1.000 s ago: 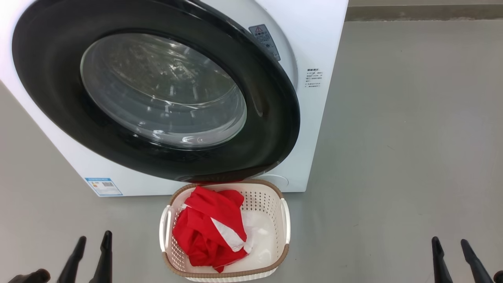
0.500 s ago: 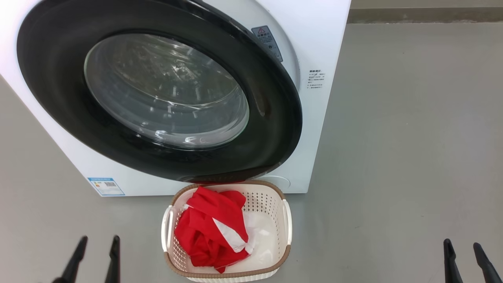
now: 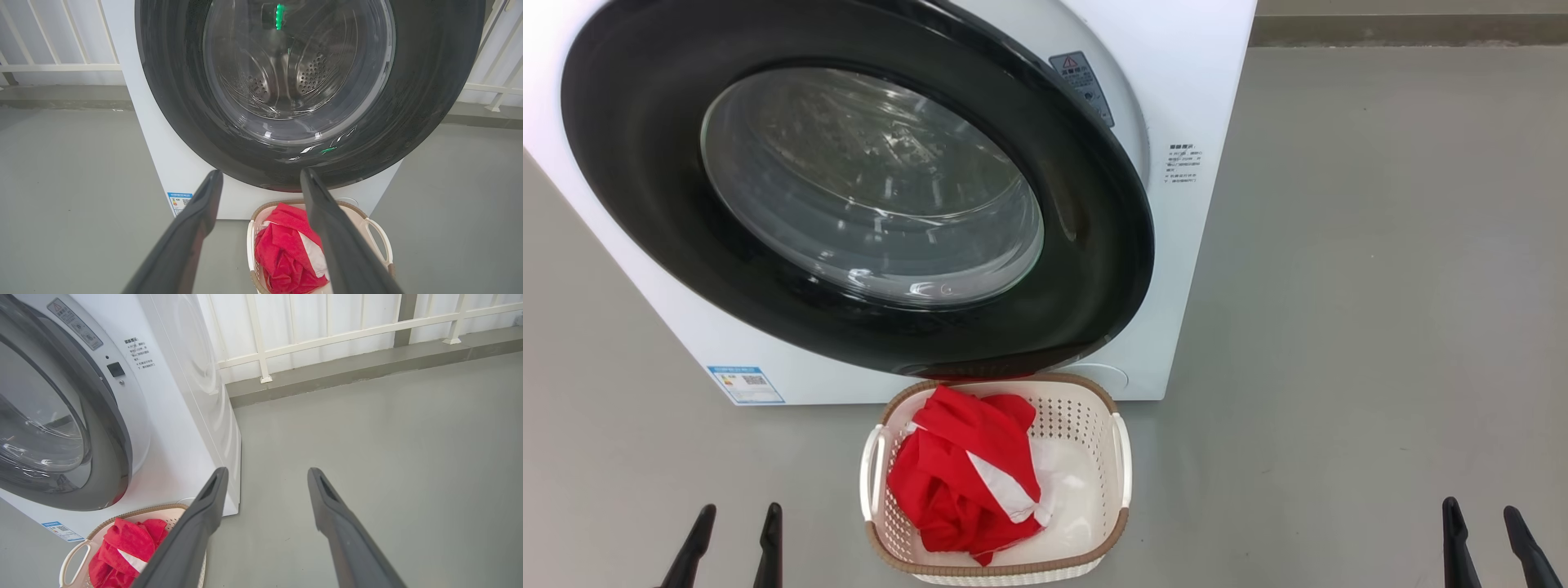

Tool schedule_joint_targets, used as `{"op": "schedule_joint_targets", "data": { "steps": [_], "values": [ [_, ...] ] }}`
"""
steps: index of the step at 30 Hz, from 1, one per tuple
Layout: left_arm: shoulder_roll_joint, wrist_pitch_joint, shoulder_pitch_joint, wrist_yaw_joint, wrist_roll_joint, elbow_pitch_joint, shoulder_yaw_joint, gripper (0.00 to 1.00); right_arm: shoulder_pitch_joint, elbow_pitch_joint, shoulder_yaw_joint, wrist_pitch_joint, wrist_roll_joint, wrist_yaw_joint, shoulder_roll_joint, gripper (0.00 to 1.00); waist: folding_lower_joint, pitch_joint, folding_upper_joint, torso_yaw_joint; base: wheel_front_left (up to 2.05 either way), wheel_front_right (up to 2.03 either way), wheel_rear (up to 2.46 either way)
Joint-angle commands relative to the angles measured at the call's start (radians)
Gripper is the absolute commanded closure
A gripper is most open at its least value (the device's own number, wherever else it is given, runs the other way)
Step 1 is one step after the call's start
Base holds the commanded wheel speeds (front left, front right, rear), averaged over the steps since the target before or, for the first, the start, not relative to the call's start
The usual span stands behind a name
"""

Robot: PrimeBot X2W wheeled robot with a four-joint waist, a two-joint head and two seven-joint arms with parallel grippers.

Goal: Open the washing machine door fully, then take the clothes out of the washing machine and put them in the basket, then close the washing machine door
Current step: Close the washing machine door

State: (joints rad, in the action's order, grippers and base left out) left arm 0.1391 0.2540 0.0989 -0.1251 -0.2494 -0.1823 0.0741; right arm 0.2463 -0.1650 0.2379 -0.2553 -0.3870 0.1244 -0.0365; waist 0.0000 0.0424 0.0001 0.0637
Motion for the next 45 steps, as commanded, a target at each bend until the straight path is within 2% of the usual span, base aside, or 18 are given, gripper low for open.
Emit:
{"op": "schedule_joint_targets", "data": {
  "steps": [1, 6, 7, 8, 10, 11, 21, 31, 45],
  "values": [
    [0.010, 0.008, -0.024, -0.006, 0.000, 0.027, 0.036, 0.00, -0.003, 0.025, -0.026, -0.006, -0.012, 0.006, -0.022, 0.00, 0.0000, 0.000, -0.0001, 0.000, 0.00, 0.00, 0.00],
    [0.005, 0.008, -0.023, -0.006, 0.004, 0.032, 0.032, 0.00, -0.007, 0.025, -0.034, -0.006, -0.012, 0.006, -0.022, 0.00, 0.0000, -0.001, -0.0001, 0.004, 0.00, 0.00, 0.00],
    [0.003, 0.008, -0.024, -0.006, 0.005, 0.033, 0.031, 0.00, -0.009, 0.024, -0.039, -0.006, -0.014, 0.006, -0.021, 0.12, 0.0000, -0.001, -0.0001, 0.007, 0.00, 0.00, 0.00],
    [0.002, 0.008, -0.024, -0.006, 0.007, 0.034, 0.029, 0.00, -0.012, 0.024, -0.046, -0.006, -0.016, 0.006, -0.021, 0.45, 0.0000, -0.001, -0.0001, 0.009, 0.00, 0.00, 0.00],
    [-0.002, 0.008, -0.025, -0.006, 0.010, 0.036, 0.025, 0.00, -0.020, 0.021, -0.067, -0.006, -0.018, 0.006, -0.024, 0.89, 0.0000, 0.000, -0.0001, 0.015, 0.00, 0.00, 0.00],
    [-0.005, 0.008, -0.026, -0.006, 0.011, 0.037, 0.024, 0.00, -0.028, 0.019, -0.079, -0.006, -0.019, 0.006, -0.026, 1.00, 0.0000, 0.002, -0.0001, 0.018, 0.00, 0.00, 0.00],
    [-0.039, 0.008, -0.050, -0.006, 0.017, 0.051, -0.005, 0.00, -0.230, -0.018, -0.241, -0.006, -0.023, 0.006, -0.036, 1.00, 0.0000, 0.030, -0.0001, 0.077, 0.00, 0.00, 0.00],
    [-0.065, 0.008, -0.081, -0.006, 0.015, 0.065, -0.037, 0.00, -0.426, -0.072, -0.354, -0.006, -0.029, 0.006, -0.036, 1.00, 0.0000, 0.074, -0.0001, 0.153, 0.00, 0.00, 0.00],
    [-0.087, 0.008, -0.157, -0.006, -0.001, 0.075, -0.077, 0.00, -0.673, -0.183, -0.421, -0.006, -0.054, 0.006, -0.072, 1.00, 0.0000, 0.181, -0.0001, 0.234, 0.00, 0.00, 0.00]
  ]
}}
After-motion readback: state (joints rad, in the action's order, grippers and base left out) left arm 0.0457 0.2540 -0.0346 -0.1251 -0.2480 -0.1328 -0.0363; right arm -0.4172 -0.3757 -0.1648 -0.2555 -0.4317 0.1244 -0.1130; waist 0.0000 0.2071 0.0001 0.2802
